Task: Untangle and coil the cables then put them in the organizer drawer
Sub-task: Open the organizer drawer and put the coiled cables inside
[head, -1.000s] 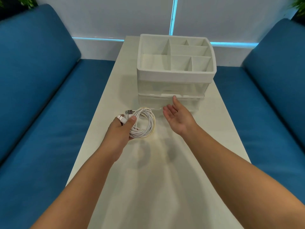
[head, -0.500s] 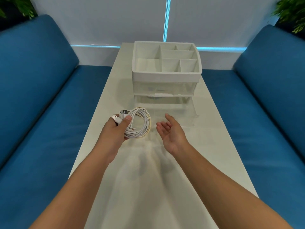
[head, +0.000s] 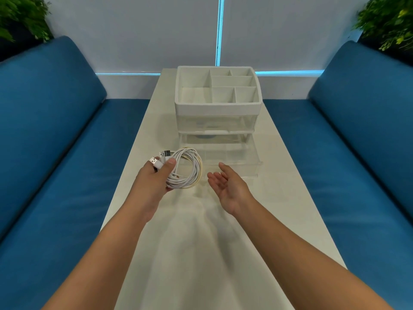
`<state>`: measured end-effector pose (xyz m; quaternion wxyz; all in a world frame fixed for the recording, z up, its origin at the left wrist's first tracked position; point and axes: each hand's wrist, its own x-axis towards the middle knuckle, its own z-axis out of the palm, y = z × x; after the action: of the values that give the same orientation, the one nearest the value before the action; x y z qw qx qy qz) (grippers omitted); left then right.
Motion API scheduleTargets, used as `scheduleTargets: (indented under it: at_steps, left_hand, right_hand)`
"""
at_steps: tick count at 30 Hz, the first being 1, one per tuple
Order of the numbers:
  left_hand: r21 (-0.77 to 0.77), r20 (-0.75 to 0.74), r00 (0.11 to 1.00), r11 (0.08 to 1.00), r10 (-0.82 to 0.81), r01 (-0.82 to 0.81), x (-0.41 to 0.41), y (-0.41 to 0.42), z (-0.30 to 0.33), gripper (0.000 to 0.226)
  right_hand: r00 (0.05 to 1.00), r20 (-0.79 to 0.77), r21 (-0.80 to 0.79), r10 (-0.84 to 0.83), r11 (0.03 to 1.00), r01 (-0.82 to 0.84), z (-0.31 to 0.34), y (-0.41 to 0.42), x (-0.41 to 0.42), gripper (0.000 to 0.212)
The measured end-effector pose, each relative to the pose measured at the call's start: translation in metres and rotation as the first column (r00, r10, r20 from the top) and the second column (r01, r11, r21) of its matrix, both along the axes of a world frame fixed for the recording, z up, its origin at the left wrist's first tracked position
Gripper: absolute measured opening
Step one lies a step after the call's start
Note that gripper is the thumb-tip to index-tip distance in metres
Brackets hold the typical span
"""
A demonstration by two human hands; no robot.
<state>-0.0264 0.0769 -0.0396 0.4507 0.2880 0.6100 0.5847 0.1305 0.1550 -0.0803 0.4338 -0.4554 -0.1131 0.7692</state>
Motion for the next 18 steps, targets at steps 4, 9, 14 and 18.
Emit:
scheduleTargets:
  at_steps: [4, 9, 14, 18]
  left_hand:
    - [0.000, 0.012, 1.000, 1.000, -0.010, 0.010, 0.001, 0.006, 0.005, 0.013]
    - [-0.013, -0.001, 0.999, 0.999, -0.032, 0.032, 0.003, 0.026, 0.017, 0.015]
    - [-0.040, -0.001, 0.990, 0.989, -0.141, 0.141, 0.013, 0.063, 0.038, 0.011]
    - [-0.163, 0.041, 0.977, 0.964, -0.208, 0.212, 0.026, 0.101, 0.034, 0.014]
  right_hand:
    - [0.999, 0.034, 0.010, 0.029, 1.000, -0.029, 0.000, 0.000, 0.003, 0.030]
    - [0.961, 0.154, 0.040, 0.228, 0.971, -0.237, 0.007, -0.001, 0.018, 0.016]
    - [0.839, 0.485, 0.270, 0.248, 0.869, -0.414, 0.035, 0.006, 0.037, 0.008]
    - [0.723, 0.689, 0.454, -0.054, 0.810, -0.371, 0.054, 0.025, 0.056, 0.013]
